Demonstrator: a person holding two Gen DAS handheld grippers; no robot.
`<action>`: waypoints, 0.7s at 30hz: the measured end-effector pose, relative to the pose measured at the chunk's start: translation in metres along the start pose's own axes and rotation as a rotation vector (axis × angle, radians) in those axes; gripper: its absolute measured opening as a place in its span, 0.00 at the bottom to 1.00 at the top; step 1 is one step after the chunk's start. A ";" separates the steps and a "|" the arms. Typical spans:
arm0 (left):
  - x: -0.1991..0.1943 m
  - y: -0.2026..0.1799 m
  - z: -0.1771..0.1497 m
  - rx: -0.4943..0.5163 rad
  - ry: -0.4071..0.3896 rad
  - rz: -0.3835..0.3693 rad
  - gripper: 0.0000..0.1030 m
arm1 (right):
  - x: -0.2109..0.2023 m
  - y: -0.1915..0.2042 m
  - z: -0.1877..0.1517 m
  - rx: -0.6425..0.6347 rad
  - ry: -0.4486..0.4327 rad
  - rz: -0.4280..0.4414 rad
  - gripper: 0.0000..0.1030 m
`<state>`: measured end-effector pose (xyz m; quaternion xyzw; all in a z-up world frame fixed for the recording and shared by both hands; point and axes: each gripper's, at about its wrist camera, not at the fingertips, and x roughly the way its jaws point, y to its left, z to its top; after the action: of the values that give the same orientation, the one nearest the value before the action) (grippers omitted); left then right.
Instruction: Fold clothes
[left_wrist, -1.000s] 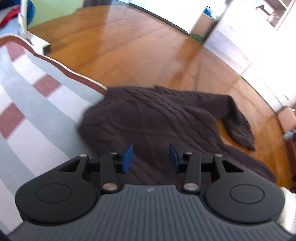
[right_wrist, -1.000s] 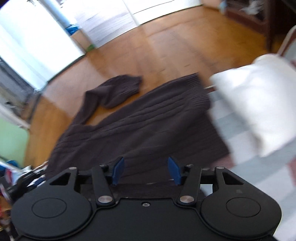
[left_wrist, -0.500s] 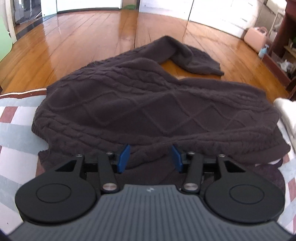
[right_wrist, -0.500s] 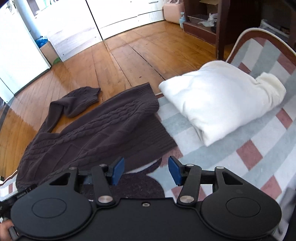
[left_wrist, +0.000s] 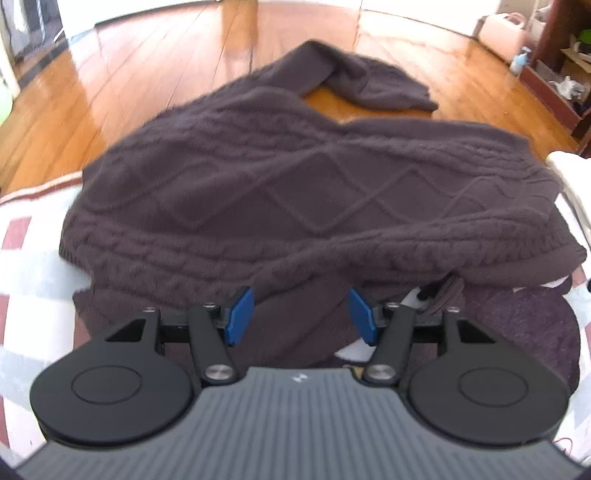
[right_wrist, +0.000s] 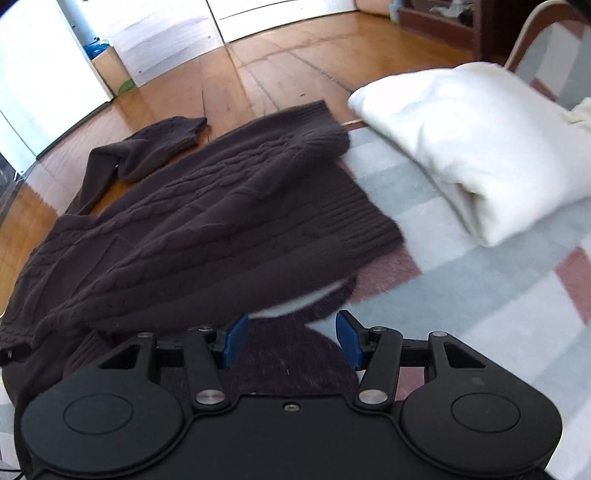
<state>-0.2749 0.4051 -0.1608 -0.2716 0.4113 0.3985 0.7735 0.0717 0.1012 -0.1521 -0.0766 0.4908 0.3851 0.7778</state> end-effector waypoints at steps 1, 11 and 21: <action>0.000 0.001 0.001 -0.007 0.002 -0.009 0.55 | 0.008 -0.001 0.003 0.007 0.001 -0.004 0.57; -0.004 -0.001 0.004 -0.064 0.002 -0.150 0.55 | 0.056 -0.027 0.025 0.163 -0.002 -0.083 0.64; 0.006 0.024 0.002 -0.151 0.035 -0.155 0.55 | 0.006 -0.001 0.030 -0.229 -0.357 -0.472 0.05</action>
<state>-0.2920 0.4220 -0.1669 -0.3669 0.3714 0.3624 0.7721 0.0951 0.1184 -0.1419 -0.2068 0.2687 0.2542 0.9057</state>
